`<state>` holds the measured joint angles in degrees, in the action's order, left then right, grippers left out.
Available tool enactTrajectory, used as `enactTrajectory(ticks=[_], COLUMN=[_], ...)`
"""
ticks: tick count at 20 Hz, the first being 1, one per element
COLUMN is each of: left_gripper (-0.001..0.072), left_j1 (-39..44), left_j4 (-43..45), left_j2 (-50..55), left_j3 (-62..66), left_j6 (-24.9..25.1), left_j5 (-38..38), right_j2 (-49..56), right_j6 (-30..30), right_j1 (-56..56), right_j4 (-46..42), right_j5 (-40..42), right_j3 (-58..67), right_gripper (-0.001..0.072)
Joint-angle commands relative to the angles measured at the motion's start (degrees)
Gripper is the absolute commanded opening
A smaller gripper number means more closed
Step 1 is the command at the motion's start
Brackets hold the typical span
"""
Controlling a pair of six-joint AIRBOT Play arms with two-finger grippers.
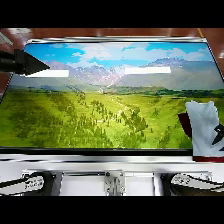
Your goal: Fold the shirts.
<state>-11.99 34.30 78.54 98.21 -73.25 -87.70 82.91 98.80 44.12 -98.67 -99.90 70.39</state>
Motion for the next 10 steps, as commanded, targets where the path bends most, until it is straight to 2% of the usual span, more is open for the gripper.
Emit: enactTrajectory(ticks=[1, 3, 5, 7, 8, 10], left_gripper=[0.0038, 0.0038, 0.0037, 0.0036, 0.0034, 0.0034], left_j1=[0.0, 0.0, 0.0, 1.6, 3.4, 10.1], left_j4=[0.0, 0.0, 0.1, 4.1, 9.5, 26.3], left_j2=[0.0, 0.0, 0.1, 0.5, 0.8, 2.1], left_j3=[0.0, 0.0, 0.0, 0.0, 0.0, 0.1], left_j6=[0.0, 0.0, 0.0, -0.6, -2.7, -5.7], left_j5=[0.0, 0.1, 0.9, 5.5, 7.6, 8.4], right_j2=[0.0, -0.1, -1.2, -2.0, -2.6, -4.7], right_j6=[-3.6, -8.7, -7.6, -7.5, -7.1, -7.3], right_j1=[0.0, -0.1, -0.3, -2.1, -4.4, -11.9], right_j4=[-6.0, -14.4, -16.5, -12.4, -7.3, 1.7], right_j5=[-3.5, -6.9, -6.7, -1.8, 2.6, 13.2], right_j3=[-0.6, 1.2, 6.9, 15.5, 20.3, 26.8], right_gripper=[0.0555, 0.0573, 0.0568, 0.0562, 0.0562, 0.0564])
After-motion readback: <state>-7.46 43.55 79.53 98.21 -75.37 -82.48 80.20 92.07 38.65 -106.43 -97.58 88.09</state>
